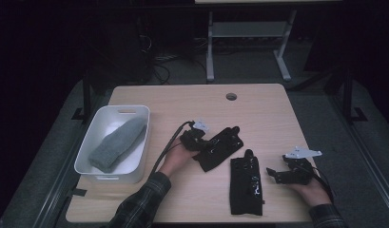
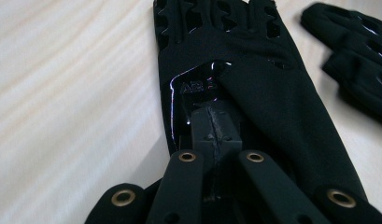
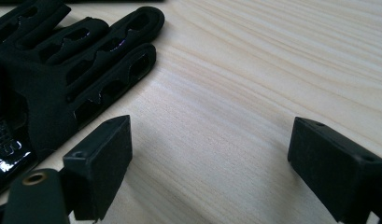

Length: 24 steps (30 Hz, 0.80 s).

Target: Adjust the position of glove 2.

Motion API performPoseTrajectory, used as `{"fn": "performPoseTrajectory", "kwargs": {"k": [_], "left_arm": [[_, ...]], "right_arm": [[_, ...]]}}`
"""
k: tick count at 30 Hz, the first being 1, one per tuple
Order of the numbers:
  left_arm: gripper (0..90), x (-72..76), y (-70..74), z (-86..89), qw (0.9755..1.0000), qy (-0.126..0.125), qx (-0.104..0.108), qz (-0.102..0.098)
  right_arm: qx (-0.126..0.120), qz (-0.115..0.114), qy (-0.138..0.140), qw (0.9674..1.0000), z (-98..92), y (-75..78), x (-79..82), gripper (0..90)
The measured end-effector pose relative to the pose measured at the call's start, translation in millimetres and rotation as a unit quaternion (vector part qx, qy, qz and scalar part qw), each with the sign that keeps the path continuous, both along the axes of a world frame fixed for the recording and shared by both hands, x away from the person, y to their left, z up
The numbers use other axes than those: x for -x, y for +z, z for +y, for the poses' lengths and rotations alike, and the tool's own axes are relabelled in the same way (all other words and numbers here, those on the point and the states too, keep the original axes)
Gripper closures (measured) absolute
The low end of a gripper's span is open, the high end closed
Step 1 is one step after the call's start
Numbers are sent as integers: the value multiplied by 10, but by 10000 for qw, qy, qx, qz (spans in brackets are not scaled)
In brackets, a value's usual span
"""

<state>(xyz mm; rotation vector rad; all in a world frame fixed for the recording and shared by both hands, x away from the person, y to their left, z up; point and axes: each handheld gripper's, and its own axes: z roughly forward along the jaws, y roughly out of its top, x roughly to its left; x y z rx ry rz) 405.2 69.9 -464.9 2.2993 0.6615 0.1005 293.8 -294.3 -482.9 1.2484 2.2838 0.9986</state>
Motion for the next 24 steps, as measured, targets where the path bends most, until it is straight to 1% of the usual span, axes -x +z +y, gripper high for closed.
{"fn": "performPoseTrajectory", "kwargs": {"k": [1, 2, 3, 4, 5, 6, 7, 9, 10, 11, 13, 16, 17, 18, 19, 20, 21, 23, 24], "left_arm": [[894, 68, 13, 47, 10000, -18, -56, 30], [894, 68, 13, 47, 10000, -18, -56, 30], [894, 143, 20, 91, 10000, 7, -73, 48], [894, 143, 20, 91, 10000, 7, -73, 48], [894, 174, 24, 120, 9999, 2, -98, 49], [894, 205, 23, 148, 9999, 35, -66, 83], [894, 260, 30, 205, 9998, 29, -82, 151], [894, 318, 44, 250, 9997, 2, -151, 174], [894, 318, 44, 250, 9997, 2, -151, 174], [893, 384, 51, 293, 9997, 15, -185, 173], [893, 454, 57, 336, 9996, 24, -203, 194], [893, 570, 77, 389, 9993, -37, -307, 227], [893, 570, 77, 389, 9993, -37, -307, 227], [893, 650, 81, 419, 9991, -110, -343, 232], [893, 687, 82, 423, 9991, -96, -308, 285], [892, 711, 90, 432, 9988, -172, -366, 275], [887, 744, 93, 424, 9990, -146, -311, 280], [852, 774, 123, 434, 9987, -252, -380, 234], [844, 790, 137, 433, 9989, -230, -346, 229]], "right_arm": [[0, 0, 0, 10000, 0, 0, 0, 136], [-2, 3, -2, 10000, 0, 0, 0, 136], [-2, 2, -1, 10000, 0, 0, 0, 136], [-2, 2, -1, 10000, 0, 0, 0, 136], [0, 0, -1, 10000, 0, 0, 0, 136], [-1, 4, -2, 10000, 1, 0, 1, 136], [-2, 4, -2, 10000, 1, 0, 1, 136], [-1, 5, -7, 10000, 1, 0, 0, 134], [0, 8, -16, 10000, 2, 0, 0, 132], [3, 9, -21, 10000, 2, 0, 0, 131], [2, 9, -22, 10000, 2, 0, -1, 131], [2, 9, -23, 10000, 2, 0, 0, 131], [2, 9, -23, 10000, 2, 0, 0, 131], [1, 10, -36, 10000, 4, 0, 2, 131], [3, 8, -39, 10000, 4, 0, 3, 131], [3, 8, -41, 10000, 4, 0, 3, 131], [2, 10, -46, 10000, 5, 1, 4, 133], [25, 59, -34, 10000, 13, 16, 6, 156], [61, 95, 21, 9999, 14, 29, 5, 180]]}}
